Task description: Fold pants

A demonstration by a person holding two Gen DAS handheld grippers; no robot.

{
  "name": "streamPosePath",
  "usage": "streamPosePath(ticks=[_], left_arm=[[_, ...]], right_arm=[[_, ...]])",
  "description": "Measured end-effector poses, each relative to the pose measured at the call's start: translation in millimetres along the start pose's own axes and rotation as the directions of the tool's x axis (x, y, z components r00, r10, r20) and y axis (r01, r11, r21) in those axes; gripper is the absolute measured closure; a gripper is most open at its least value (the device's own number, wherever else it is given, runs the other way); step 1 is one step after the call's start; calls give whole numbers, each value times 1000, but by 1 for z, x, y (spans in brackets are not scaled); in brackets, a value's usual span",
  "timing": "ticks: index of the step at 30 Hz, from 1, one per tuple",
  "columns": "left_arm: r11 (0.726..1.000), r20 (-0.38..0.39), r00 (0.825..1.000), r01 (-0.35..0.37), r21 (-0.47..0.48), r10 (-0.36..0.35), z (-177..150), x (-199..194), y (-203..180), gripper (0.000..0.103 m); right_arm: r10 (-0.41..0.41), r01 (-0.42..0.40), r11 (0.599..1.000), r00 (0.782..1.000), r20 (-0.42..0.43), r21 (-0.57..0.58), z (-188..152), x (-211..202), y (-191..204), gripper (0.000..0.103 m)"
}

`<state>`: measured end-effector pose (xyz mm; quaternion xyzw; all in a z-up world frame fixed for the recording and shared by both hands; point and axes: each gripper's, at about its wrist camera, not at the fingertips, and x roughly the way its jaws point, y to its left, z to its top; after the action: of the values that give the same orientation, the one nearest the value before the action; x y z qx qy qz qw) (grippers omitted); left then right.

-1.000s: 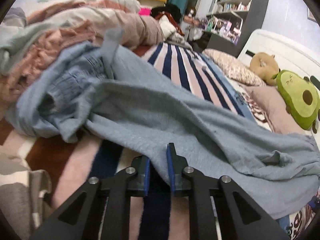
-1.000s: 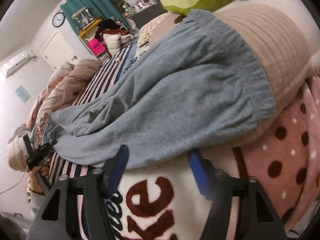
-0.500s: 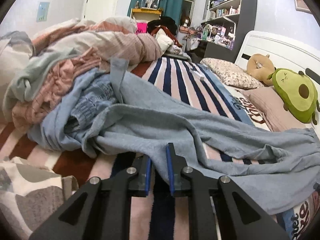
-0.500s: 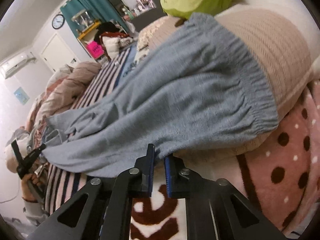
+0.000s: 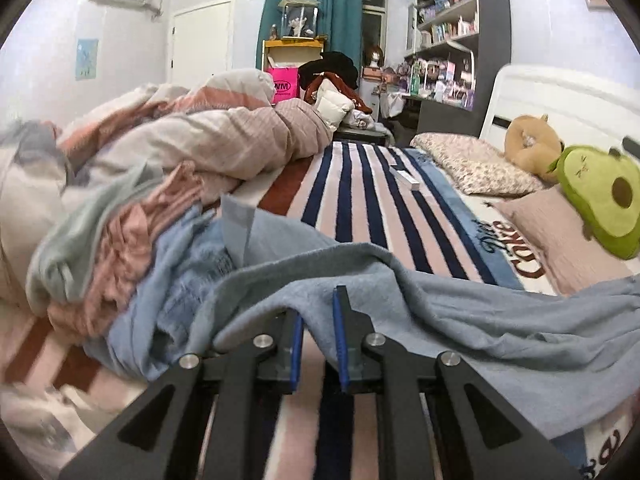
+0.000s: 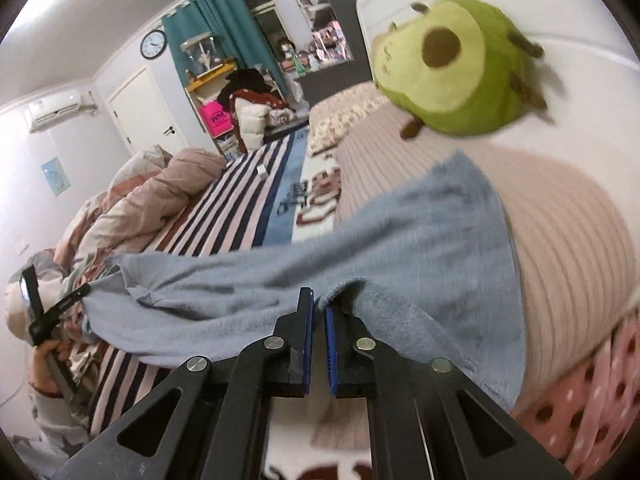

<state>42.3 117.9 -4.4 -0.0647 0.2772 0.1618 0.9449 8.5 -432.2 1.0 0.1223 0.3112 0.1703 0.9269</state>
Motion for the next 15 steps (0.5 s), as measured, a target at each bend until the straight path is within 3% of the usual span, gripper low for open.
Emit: streamPosePath(ticks=[7,15], left_arm=[[992,-45,999,-4,124,10,21,33,-25,92],[984,-122,993,17,179,5,-2,35,-25,90]], right_arm=[[-30,32,998,999,36,-60,36,19,9,103],[0,2,997,1000,22,-75,43,42,4,103]])
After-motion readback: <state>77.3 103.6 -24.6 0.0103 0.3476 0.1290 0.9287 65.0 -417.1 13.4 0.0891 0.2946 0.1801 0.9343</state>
